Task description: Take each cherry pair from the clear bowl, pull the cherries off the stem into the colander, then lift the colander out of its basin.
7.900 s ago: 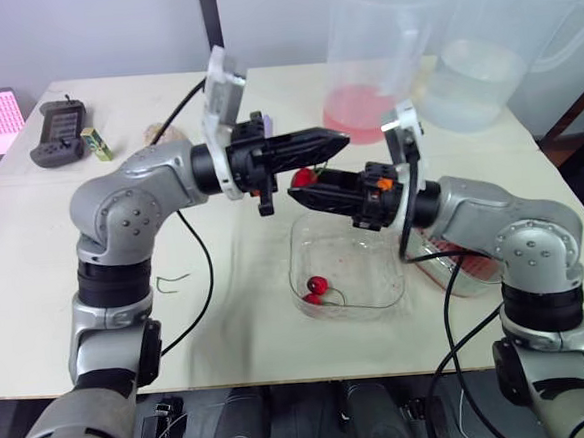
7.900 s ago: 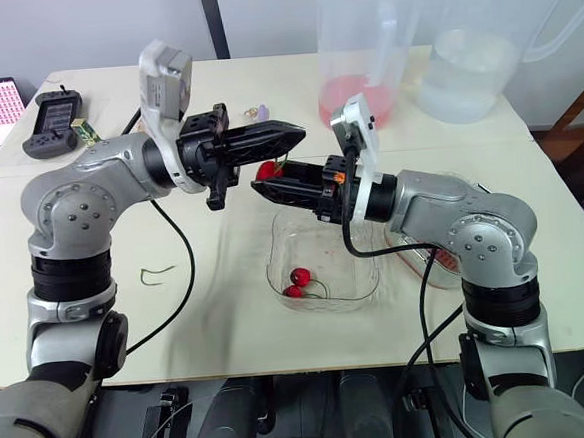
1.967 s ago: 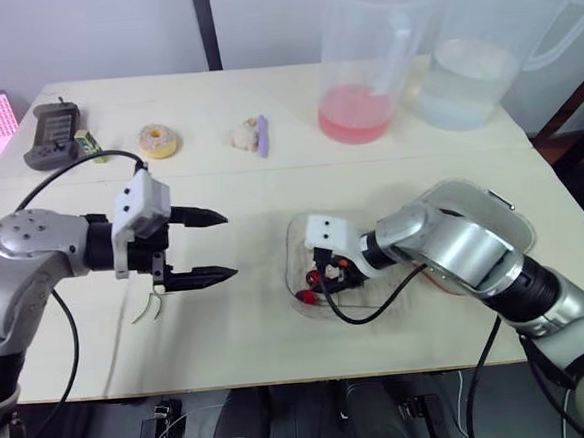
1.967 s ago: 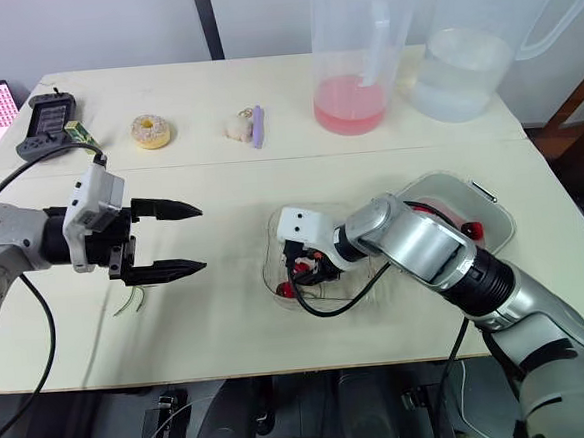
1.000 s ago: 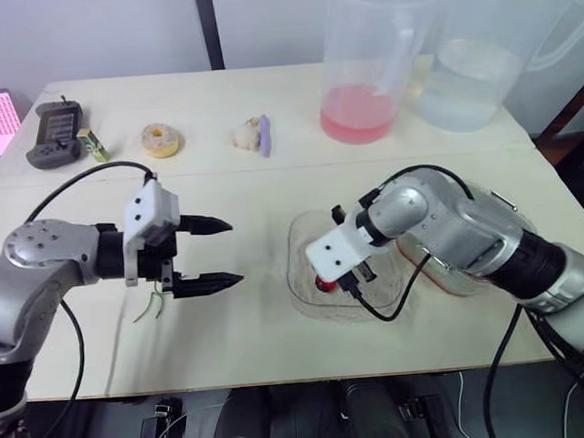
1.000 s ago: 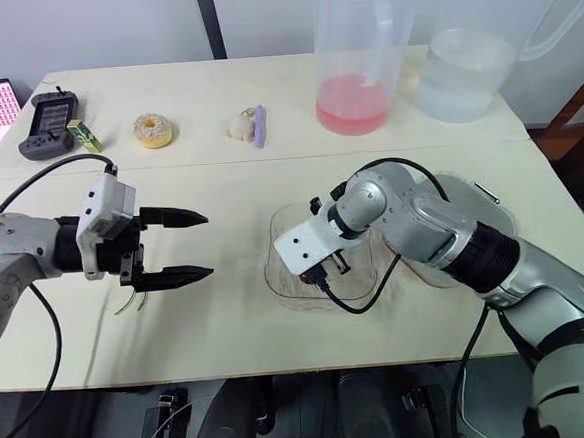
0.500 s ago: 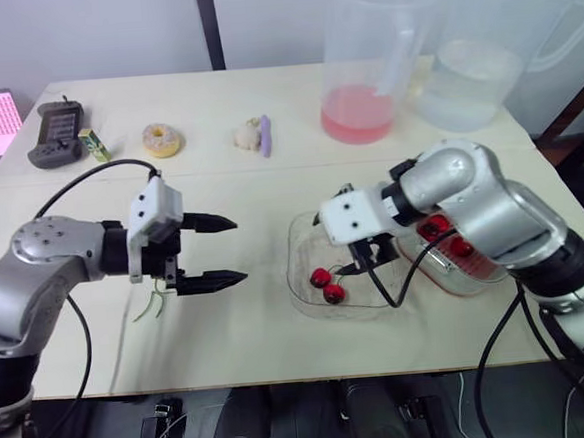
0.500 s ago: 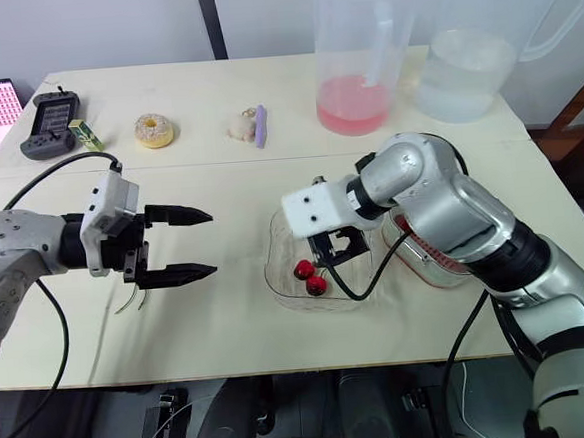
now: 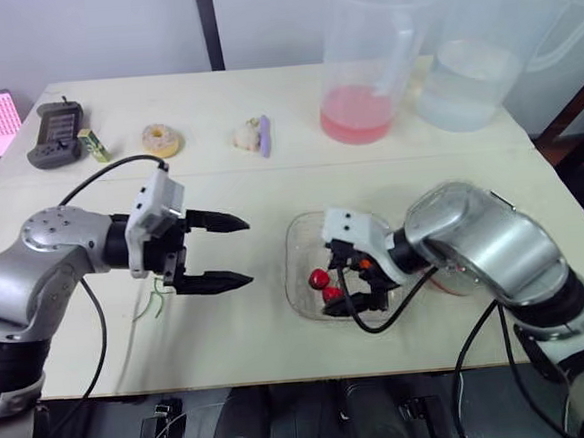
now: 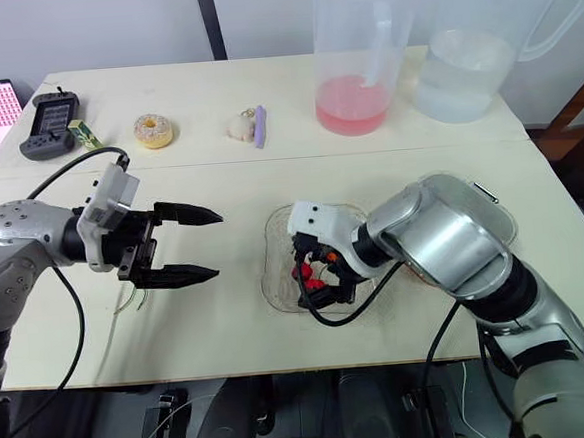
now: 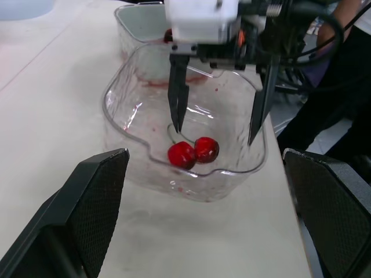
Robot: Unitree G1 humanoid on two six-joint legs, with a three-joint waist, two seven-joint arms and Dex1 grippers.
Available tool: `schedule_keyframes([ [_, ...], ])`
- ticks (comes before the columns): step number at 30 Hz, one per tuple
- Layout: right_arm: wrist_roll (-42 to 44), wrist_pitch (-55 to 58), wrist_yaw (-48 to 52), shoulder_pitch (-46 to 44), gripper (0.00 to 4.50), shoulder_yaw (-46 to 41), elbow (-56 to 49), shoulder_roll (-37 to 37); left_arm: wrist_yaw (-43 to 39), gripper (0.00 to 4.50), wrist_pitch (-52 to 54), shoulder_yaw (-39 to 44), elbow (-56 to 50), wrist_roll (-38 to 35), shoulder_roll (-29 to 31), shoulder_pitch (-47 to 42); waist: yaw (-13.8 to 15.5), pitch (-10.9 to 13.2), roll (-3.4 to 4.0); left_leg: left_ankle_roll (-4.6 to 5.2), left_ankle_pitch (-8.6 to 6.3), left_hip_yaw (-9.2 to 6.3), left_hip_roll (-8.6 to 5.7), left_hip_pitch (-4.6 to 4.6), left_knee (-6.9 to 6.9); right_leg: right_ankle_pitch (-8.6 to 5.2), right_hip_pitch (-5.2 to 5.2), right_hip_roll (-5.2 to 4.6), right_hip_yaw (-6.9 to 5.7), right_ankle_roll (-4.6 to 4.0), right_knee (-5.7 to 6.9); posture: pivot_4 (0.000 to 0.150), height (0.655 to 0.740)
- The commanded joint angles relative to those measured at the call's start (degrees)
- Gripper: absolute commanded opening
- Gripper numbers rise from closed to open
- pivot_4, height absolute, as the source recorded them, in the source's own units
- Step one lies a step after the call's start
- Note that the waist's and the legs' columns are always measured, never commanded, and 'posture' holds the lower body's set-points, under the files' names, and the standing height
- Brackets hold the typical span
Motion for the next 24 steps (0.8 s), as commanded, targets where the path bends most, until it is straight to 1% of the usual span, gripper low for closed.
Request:
schedule_keyframes([
  [1, 1.3, -1.5, -4.4, 0.0, 4.48, 1.2, 0.3, -0.8, -0.3, 4.50, -0.7, 1.8, -0.7, -0.4, 0.8, -0.7, 0.0, 0.0, 0.00, 0.00, 0.00, 0.00, 0.00, 0.00, 0.00, 0.00, 0.00, 0.00, 0.00, 0.00, 0.00, 0.150, 0.7400],
  [8, 3.3, -5.9, -8.3, -1.4, 4.48, 4.8, 3.1, -3.1, 0.2, 4.50, -0.8, 2.1, -1.1, -0.1, 1.1, -0.3, -0.1, 0.0, 0.00, 0.00, 0.00, 0.00, 0.00, 0.00, -0.01, 0.00, 0.00, 0.00, 0.00, 0.01, -0.01, 0.150, 0.7400],
  [11, 4.1, -7.4, -8.8, -2.1, 3.66, 6.2, 3.4, -4.3, 0.5, 4.50, -0.9, 2.2, -1.1, 0.2, 1.2, -0.1, -0.1, 0.0, 0.00, 0.00, 0.00, -0.01, 0.00, 0.00, -0.02, -0.01, 0.00, 0.00, 0.00, 0.01, -0.01, 0.150, 0.7400],
  [14, 4.2, -9.4, -9.4, -2.4, 2.25, 8.0, 4.0, -5.4, 0.8, 4.50, -0.9, 2.1, -1.4, 0.4, 1.4, 0.3, -0.1, 0.0, 0.00, 0.00, 0.00, -0.01, 0.00, 0.00, -0.02, -0.01, 0.00, 0.00, 0.00, 0.01, -0.02, 0.150, 0.7400],
  [21, 5.8, -10.7, -9.6, -3.6, 2.25, 8.3, 4.3, -5.9, 1.2, 4.50, -0.8, 2.1, -1.7, 0.4, 1.5, 0.6, -0.1, 0.0, 0.00, 0.00, 0.00, -0.01, 0.00, 0.00, -0.02, -0.01, 0.00, 0.00, 0.00, 0.01, -0.03, 0.150, 0.7400],
  [24, 5.0, -12.3, -10.1, -3.6, 2.25, 9.9, 4.9, -6.4, 1.5, 4.50, -0.8, 1.9, -1.9, 0.4, 1.4, 0.5, -0.1, 0.0, 0.00, 0.00, 0.00, -0.01, 0.00, 0.00, -0.02, -0.01, 0.00, 0.00, 0.00, 0.01, -0.03, 0.150, 0.7400],
])
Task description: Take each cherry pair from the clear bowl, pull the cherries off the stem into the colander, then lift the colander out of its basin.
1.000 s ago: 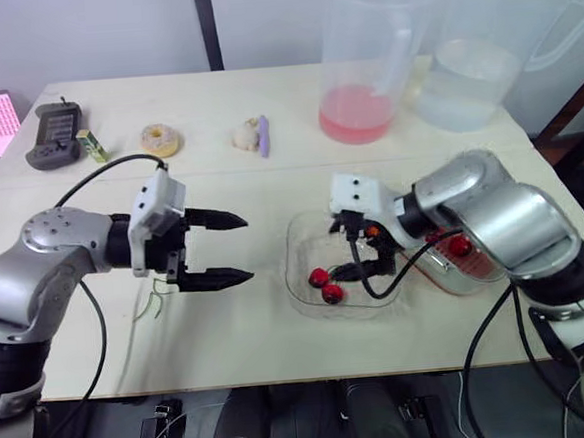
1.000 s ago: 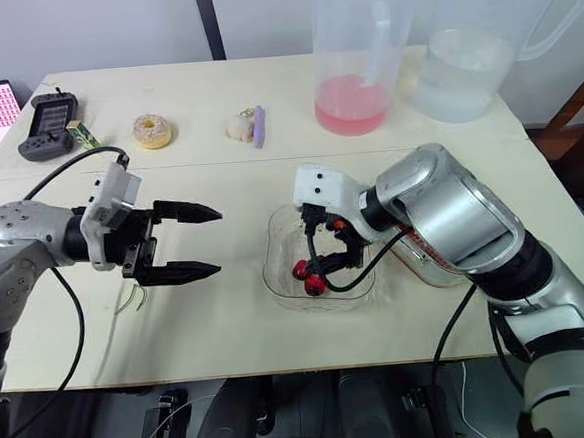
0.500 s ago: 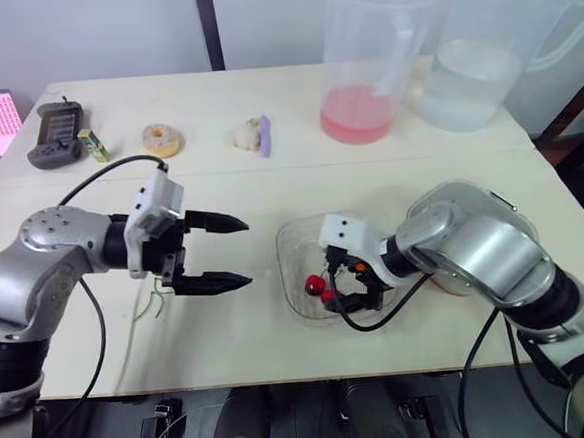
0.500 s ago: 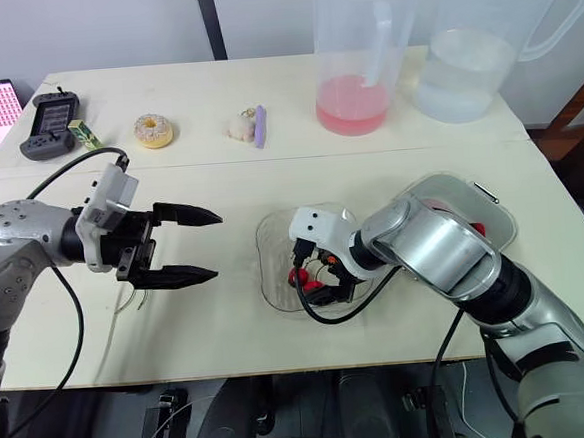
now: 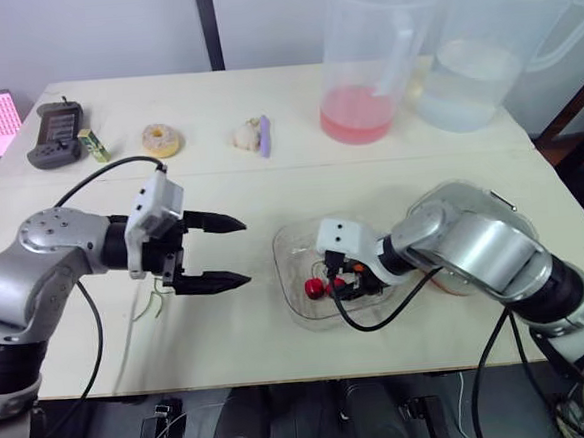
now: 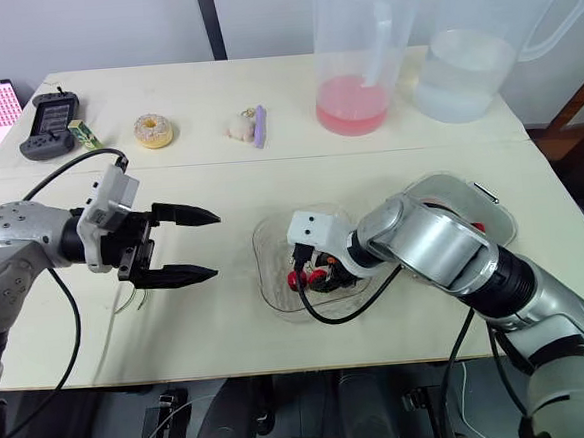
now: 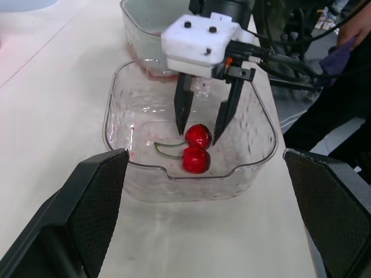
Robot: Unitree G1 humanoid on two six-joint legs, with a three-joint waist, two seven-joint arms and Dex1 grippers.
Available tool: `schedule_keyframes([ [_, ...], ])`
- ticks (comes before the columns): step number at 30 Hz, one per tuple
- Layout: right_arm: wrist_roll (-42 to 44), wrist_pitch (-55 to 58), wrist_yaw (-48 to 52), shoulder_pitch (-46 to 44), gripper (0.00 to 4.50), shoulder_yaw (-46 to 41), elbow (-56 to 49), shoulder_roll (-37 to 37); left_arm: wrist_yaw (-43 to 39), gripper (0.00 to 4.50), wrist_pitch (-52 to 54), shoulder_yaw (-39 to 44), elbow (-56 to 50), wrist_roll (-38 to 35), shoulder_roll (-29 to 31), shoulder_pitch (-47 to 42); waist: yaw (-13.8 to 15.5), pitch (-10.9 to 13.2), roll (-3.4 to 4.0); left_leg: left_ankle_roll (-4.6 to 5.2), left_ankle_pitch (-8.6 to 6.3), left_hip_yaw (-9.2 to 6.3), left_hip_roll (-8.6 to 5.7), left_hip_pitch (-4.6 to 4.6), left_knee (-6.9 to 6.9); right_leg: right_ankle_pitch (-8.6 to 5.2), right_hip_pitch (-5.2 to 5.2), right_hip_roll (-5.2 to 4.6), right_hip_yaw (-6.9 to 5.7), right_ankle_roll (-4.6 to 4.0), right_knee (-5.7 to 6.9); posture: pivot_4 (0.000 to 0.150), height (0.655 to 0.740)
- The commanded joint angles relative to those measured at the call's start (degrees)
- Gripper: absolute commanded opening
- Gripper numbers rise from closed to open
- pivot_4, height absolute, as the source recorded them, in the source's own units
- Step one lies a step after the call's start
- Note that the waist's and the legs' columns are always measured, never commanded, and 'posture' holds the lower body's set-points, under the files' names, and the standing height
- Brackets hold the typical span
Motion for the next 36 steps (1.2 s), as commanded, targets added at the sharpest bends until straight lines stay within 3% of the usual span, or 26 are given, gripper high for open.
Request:
schedule_keyframes([
  [1, -0.2, -1.9, -0.7, -0.8, 2.25, 1.2, 0.2, -0.7, 0.3, 4.50, -0.7, 1.8, -1.6, -0.2, 0.5, -0.2, 0.0, 0.0, 0.00, 0.00, 0.00, 0.00, 0.00, 0.00, 0.00, 0.00, 0.00, 0.00, 0.00, 0.00, 0.00, 0.150, 0.7400],
  [15, -0.3, -3.2, -2.6, -1.3, 2.25, 3.7, 1.6, -0.3, 0.6, 4.50, -0.6, 1.6, -1.8, 0.0, 1.0, -0.2, 0.0, 0.0, 0.00, 0.00, 0.00, 0.00, 0.00, 0.00, 0.00, 0.00, 0.00, 0.00, 0.00, 0.00, -0.02, 0.150, 0.7400],
  [18, -0.2, -3.3, -2.8, -1.2, 1.47, 3.6, 1.5, -0.3, 0.7, 4.50, -0.5, 1.5, -1.9, 0.0, 1.0, -0.3, 0.0, 0.0, 0.00, 0.00, 0.00, 0.00, 0.00, 0.00, -0.01, 0.00, 0.00, 0.00, 0.00, 0.00, -0.02, 0.150, 0.7400],
  [20, 0.0, -3.2, -2.9, -1.4, 0.73, 3.1, 1.2, -0.3, 0.8, 4.50, -0.5, 1.5, -1.8, 0.1, 1.0, -0.3, 0.0, 0.0, 0.00, 0.00, 0.00, 0.00, 0.00, 0.00, -0.01, 0.00, 0.00, 0.00, 0.00, 0.00, -0.02, 0.150, 0.7400],
  [29, 5.2, -1.2, 1.0, -5.8, 0.73, -6.6, -4.2, -5.2, 0.5, 4.50, -0.8, 1.5, 0.3, 0.7, 0.5, -1.1, 0.0, 0.0, 0.02, 0.00, 0.00, 0.00, 0.00, -0.04, -0.01, 0.00, -0.03, 0.00, 0.00, -0.01, -0.06, 0.150, 0.7400],
  [36, 2.7, -25.6, 5.1, 3.1, 0.73, -20.7, -6.8, -12.3, 2.8, 4.50, 1.2, 2.9, 4.4, -2.3, -3.8, -6.6, 0.3, 0.0, -0.01, 0.00, 0.00, 0.00, -0.01, -0.07, -0.03, -0.02, 0.08, 0.00, -0.01, 0.05, -0.32, 0.150, 0.7400],
])
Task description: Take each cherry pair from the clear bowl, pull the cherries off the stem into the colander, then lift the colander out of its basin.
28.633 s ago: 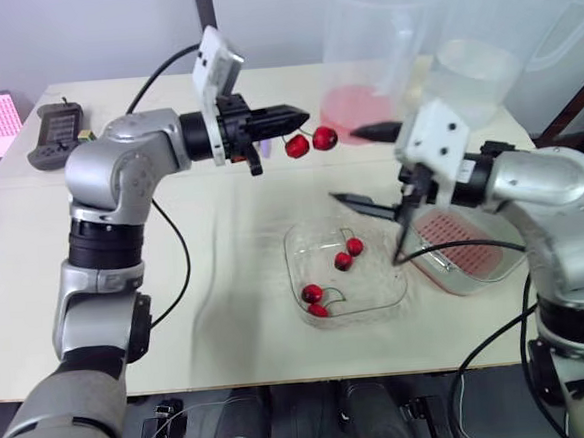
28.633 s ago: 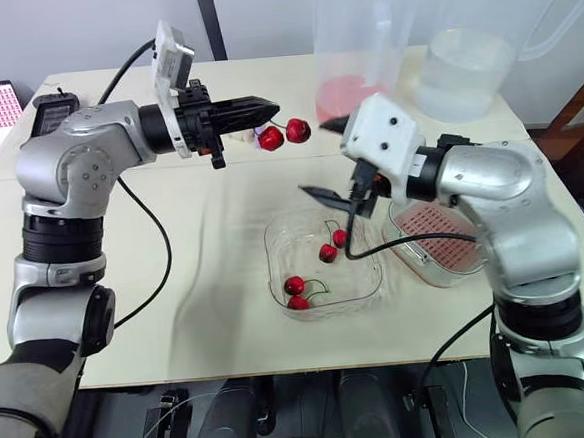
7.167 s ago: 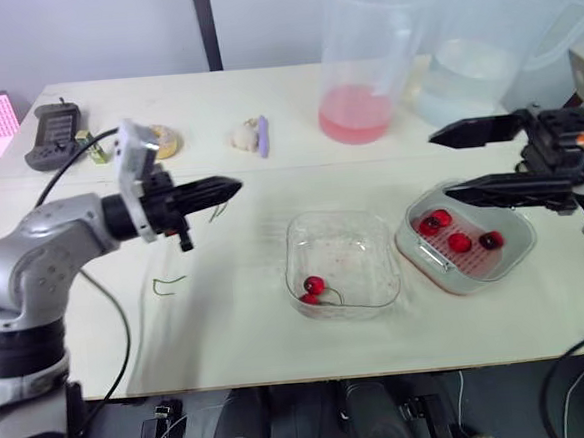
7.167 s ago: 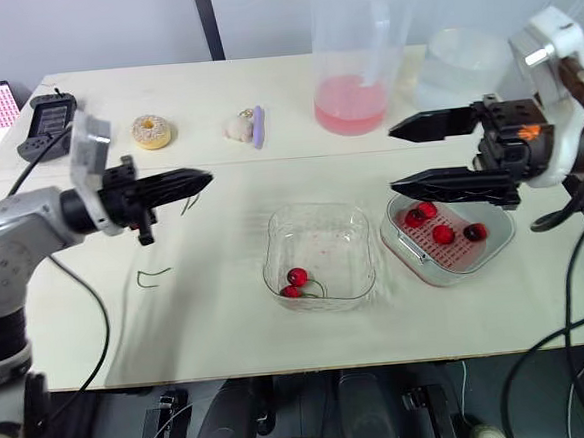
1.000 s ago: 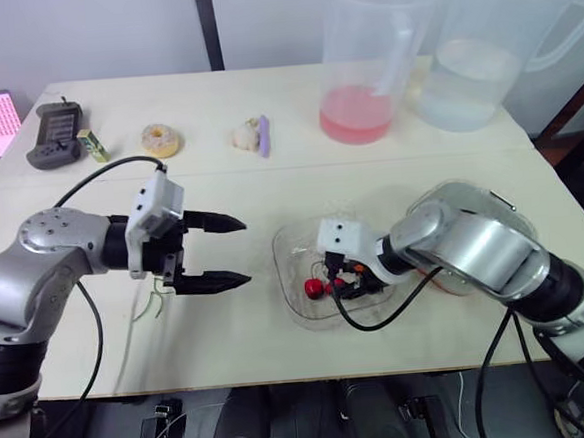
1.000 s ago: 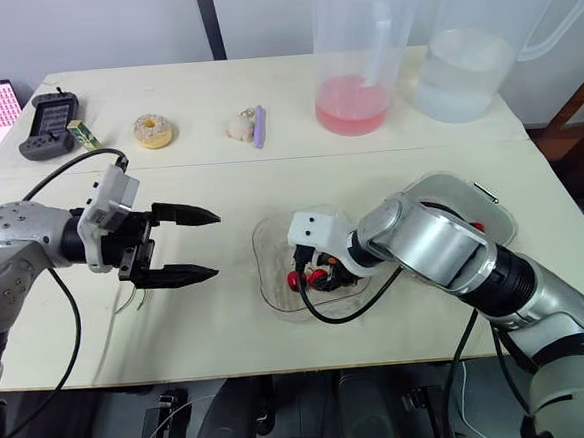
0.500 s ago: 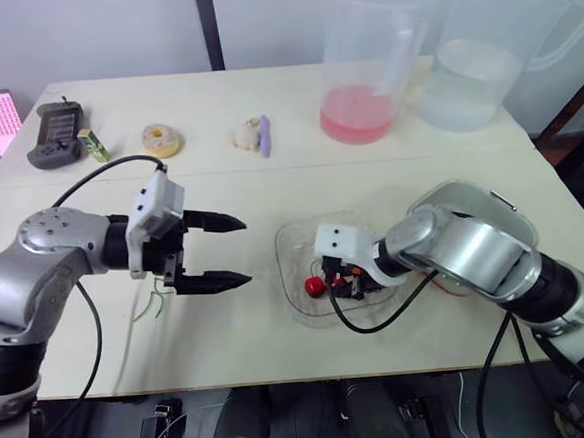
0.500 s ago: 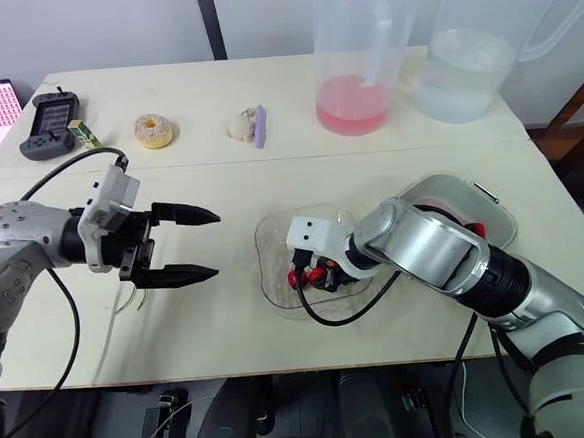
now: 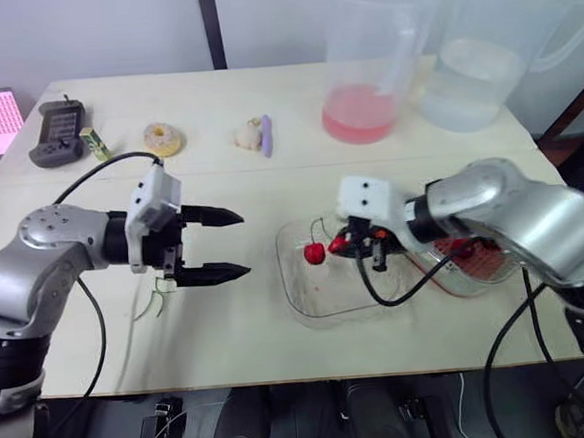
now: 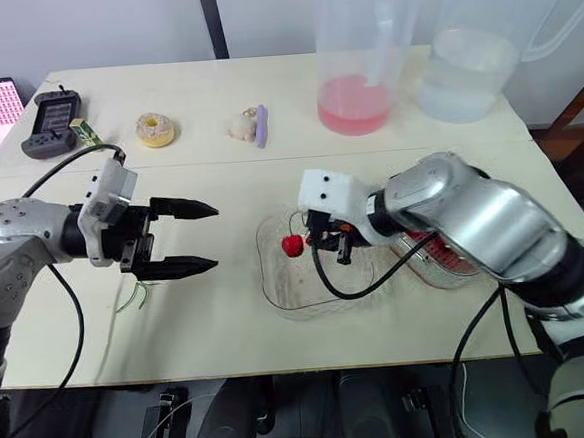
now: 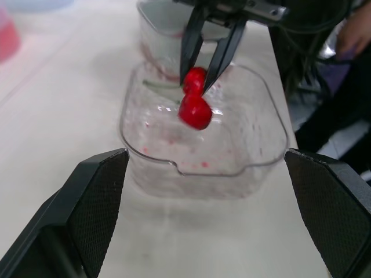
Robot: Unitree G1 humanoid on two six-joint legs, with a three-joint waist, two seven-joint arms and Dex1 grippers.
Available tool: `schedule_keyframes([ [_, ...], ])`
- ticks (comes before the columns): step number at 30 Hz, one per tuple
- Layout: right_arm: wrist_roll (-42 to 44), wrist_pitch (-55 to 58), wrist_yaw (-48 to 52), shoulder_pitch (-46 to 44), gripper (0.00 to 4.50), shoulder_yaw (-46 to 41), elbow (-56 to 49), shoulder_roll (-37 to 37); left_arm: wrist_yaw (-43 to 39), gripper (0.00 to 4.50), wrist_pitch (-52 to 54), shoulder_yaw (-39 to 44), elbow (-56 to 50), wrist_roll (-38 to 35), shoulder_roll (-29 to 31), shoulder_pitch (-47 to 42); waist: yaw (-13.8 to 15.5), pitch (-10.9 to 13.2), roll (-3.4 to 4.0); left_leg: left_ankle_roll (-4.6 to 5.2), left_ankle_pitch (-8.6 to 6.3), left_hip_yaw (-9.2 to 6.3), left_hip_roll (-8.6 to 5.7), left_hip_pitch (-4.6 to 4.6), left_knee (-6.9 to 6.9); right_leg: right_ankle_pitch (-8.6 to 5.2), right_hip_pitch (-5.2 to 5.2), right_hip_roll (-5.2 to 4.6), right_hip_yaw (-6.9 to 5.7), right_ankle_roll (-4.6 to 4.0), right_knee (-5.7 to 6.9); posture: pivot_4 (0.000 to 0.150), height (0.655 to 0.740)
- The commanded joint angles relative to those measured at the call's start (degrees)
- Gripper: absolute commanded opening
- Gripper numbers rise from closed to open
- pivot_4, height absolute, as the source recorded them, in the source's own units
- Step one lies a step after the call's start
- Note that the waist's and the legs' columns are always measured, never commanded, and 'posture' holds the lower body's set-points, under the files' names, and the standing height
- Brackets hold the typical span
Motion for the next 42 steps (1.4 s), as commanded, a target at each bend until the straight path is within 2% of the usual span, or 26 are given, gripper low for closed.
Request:
schedule_keyframes([
  [1, -1.5, -10.8, 1.2, 2.1, 0.73, -7.1, -1.1, -1.2, 1.2, 4.50, 1.7, 2.9, 1.0, -3.7, -1.5, -3.9, -0.2, 0.0, -0.01, 0.00, 0.00, 0.02, 0.00, 0.00, 0.03, 0.01, 0.02, -0.01, 0.01, 0.01, -0.02, 0.150, 0.7400],
  [5, -6.0, -18.4, -3.5, 4.0, 0.73, -8.3, -0.3, 1.6, 3.1, 4.50, 4.3, 3.3, 2.9, -5.7, -3.8, -7.8, -0.6, 0.0, -0.01, 0.00, 0.00, 0.05, 0.01, 0.02, 0.00, 0.03, 0.02, -0.01, 0.02, 0.02, -0.01, 0.150, 0.7400],
  [9, -21.0, -35.1, -10.2, 5.4, 0.73, -3.4, 0.4, 2.8, 6.0, 4.50, 1.3, 3.2, 7.5, -3.1, -7.0, -13.5, -0.4, 0.0, -0.01, 0.00, 0.00, 0.02, 0.01, 0.03, 0.00, 0.02, -0.02, 0.02, 0.01, 0.03, 0.08, 0.150, 0.7400],
  [15, -41.2, -50.9, -22.6, 8.8, 0.73, -1.4, 3.7, 5.2, 7.5, 4.50, 0.8, 1.9, 11.5, -1.8, -10.2, -20.1, -0.2, 0.0, -0.02, -0.01, 0.01, 0.03, -0.04, -0.03, 0.03, 0.03, 0.00, 0.00, 0.03, 0.03, -0.01, 0.150, 0.7400],
  [18, -47.3, -56.3, -23.9, 9.3, 0.73, -0.9, 5.0, 5.3, 7.0, 4.50, -0.1, 0.9, 10.8, -0.8, -11.4, -21.3, -0.2, 0.0, -0.02, -0.01, 0.01, 0.03, -0.05, -0.03, 0.03, 0.03, 0.00, -0.01, 0.04, 0.03, -0.01, 0.150, 0.7400],
  [21, -53.3, -60.3, -26.2, 8.6, 0.73, -1.2, 6.8, 6.1, 10.7, 4.50, 2.6, 0.5, 10.8, -1.0, -14.0, -23.8, -0.3, 0.0, -0.03, -0.01, 0.01, 0.03, -0.04, -0.02, 0.03, 0.03, 0.00, 0.00, 0.04, 0.02, 0.00, 0.150, 0.7400],
  [28, -59.3, -65.4, -26.8, 8.8, 0.73, -1.9, 9.7, 9.4, 20.2, 4.50, 12.1, 1.5, 12.6, -3.1, -18.4, -28.8, -0.4, 0.0, -0.03, 0.00, 0.01, 0.02, -0.05, -0.01, 0.03, 0.13, 0.01, 0.00, 0.04, 0.20, 0.01, 0.150, 0.7400],
  [37, -63.9, -70.2, -26.1, 9.2, 0.73, -1.8, 12.4, 12.4, 26.2, 4.50, 23.9, 1.5, 11.9, -5.3, -19.3, -32.9, -0.4, 0.0, -0.03, -0.01, 0.01, -0.01, -0.05, 0.00, 0.04, 0.14, 0.01, 0.01, 0.04, 0.23, 0.08, 0.150, 0.7400],
  [42, -64.3, -71.2, -25.5, 9.2, 0.73, -2.7, 13.2, 13.2, 27.7, 4.50, 25.2, 1.6, 12.0, -5.1, -19.4, -34.2, -0.4, 0.0, -0.03, -0.01, 0.02, -0.01, -0.06, 0.01, 0.04, 0.14, 0.01, 0.00, 0.04, 0.23, 0.09, 0.150, 0.7400],
])
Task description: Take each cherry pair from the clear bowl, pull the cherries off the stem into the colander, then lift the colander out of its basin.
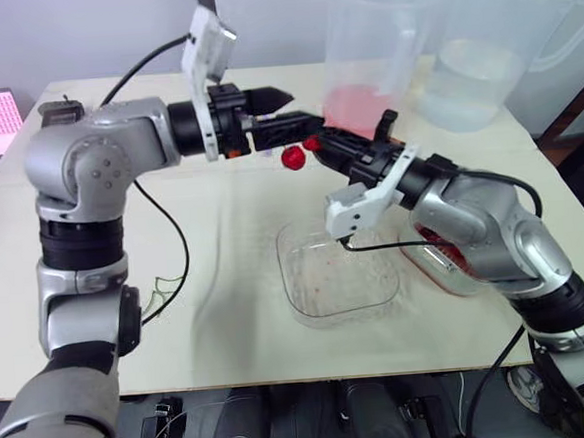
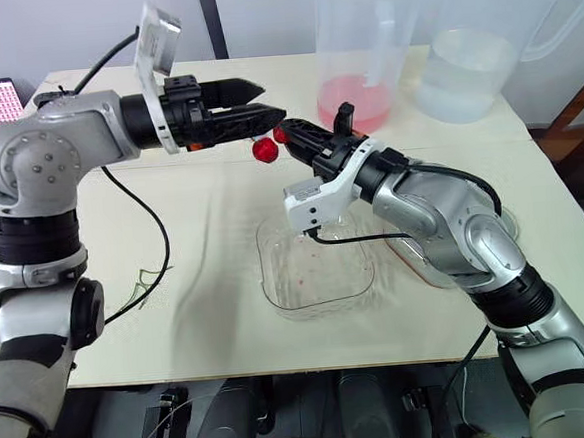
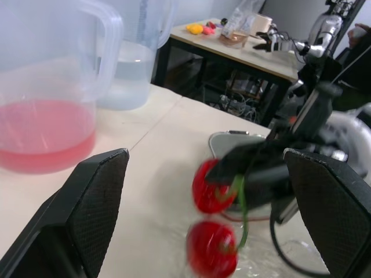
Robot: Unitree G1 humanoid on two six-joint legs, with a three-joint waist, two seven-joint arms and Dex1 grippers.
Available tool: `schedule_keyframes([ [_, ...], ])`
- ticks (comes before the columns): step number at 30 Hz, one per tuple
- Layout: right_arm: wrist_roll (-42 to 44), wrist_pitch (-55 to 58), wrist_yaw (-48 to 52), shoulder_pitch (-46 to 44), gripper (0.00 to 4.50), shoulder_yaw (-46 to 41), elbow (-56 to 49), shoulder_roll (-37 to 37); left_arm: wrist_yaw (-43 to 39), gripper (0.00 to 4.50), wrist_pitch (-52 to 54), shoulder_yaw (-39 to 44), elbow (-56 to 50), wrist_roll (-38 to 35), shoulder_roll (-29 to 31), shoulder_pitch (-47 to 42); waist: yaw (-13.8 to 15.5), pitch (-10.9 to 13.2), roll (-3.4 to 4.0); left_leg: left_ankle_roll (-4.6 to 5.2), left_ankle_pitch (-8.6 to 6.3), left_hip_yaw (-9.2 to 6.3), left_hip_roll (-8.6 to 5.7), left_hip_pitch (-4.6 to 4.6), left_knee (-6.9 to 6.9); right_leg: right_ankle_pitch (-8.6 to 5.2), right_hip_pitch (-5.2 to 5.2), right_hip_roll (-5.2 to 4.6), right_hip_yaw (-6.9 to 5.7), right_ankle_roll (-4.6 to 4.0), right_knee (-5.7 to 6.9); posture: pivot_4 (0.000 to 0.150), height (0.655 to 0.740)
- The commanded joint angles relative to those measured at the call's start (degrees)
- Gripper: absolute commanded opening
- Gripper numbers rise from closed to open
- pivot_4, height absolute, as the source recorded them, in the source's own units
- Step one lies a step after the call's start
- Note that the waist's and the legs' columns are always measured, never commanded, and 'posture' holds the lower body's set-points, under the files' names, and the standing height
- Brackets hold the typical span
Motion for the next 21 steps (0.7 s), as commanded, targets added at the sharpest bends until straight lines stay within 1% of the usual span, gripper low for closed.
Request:
schedule_keyframes([
  [1, -0.6, -0.9, 0.1, -0.2, 0.73, -2.2, -0.5, 0.5, 0.9, 4.50, 0.5, 1.6, -1.4, -0.3, 0.4, -1.3, 0.0, 0.0, 0.00, 0.00, 0.00, 0.00, 0.00, 0.00, 0.00, 0.00, 0.00, 0.00, 0.00, 0.00, 0.01, 0.150, 0.7400],
  [2, -0.7, -0.9, 0.3, -0.2, 0.71, -2.3, -0.5, 0.6, 0.6, 3.94, 0.5, 1.2, -1.6, -0.3, 0.7, -1.1, 0.0, 0.0, 0.00, -0.01, 0.00, -0.01, 0.00, 0.00, 0.00, 0.00, 0.00, 0.00, 0.00, 0.00, 0.03, 0.150, 0.7400],
  [3, -0.7, -1.0, 0.4, -0.1, 0.71, -2.4, -0.5, 0.7, 0.4, 3.60, 0.5, 1.0, -1.9, -0.2, 0.9, -0.9, -0.1, 0.0, 0.00, -0.01, 0.00, -0.01, 0.00, 0.02, 0.00, 0.00, 0.00, 0.00, 0.00, 0.00, 0.06, 0.150, 0.7400],
  [4, -0.7, -1.0, 0.5, 0.0, 0.71, -2.5, -0.4, 0.8, 0.3, 3.14, 0.5, 0.9, -2.2, -0.2, 1.1, -0.7, -0.1, 0.0, 0.00, -0.01, 0.00, -0.01, 0.00, 0.03, 0.00, 0.00, 0.00, 0.00, 0.00, 0.01, 0.09, 0.150, 0.7400],
  [7, -0.7, -1.0, 0.7, 0.1, 0.71, -2.9, -0.4, 1.0, 0.2, 1.63, 0.4, 0.5, -2.5, 0.0, 1.4, -0.2, -0.1, 0.0, 0.00, -0.01, 0.00, -0.02, 0.00, 0.06, -0.01, 0.00, 0.00, 0.00, -0.01, 0.01, 0.15, 0.150, 0.7400],
  [9, -0.8, -1.0, 0.9, 0.1, 0.71, -3.1, -0.5, 1.2, 0.1, 0.55, 0.0, 0.0, -2.6, 0.5, 1.8, 0.1, -0.1, 0.0, 0.00, -0.01, 0.00, -0.02, 0.00, 0.07, -0.01, 0.00, -0.01, 0.00, 0.00, 0.01, 0.16, 0.150, 0.7400],
  [10, -0.4, -0.8, 1.3, 0.1, 0.71, -3.2, -0.5, 1.4, 0.0, 0.09, -0.1, -0.2, -2.6, 0.7, 1.9, 0.2, -0.1, 0.0, 0.00, -0.01, 0.00, -0.02, 0.00, 0.07, 0.00, 0.00, 0.00, 0.00, -0.01, 0.01, 0.17, 0.150, 0.7400],
  [21, 0.4, -0.7, 3.2, -0.1, 0.71, -4.4, -0.6, 2.5, -0.3, 0.09, -0.2, 0.7, -1.9, 0.2, 1.3, -0.2, -0.1, 0.0, 0.00, -0.01, 0.01, -0.02, 0.00, 0.07, 0.00, 0.00, 0.00, 0.00, -0.01, 0.01, 0.18, 0.150, 0.7400],
])
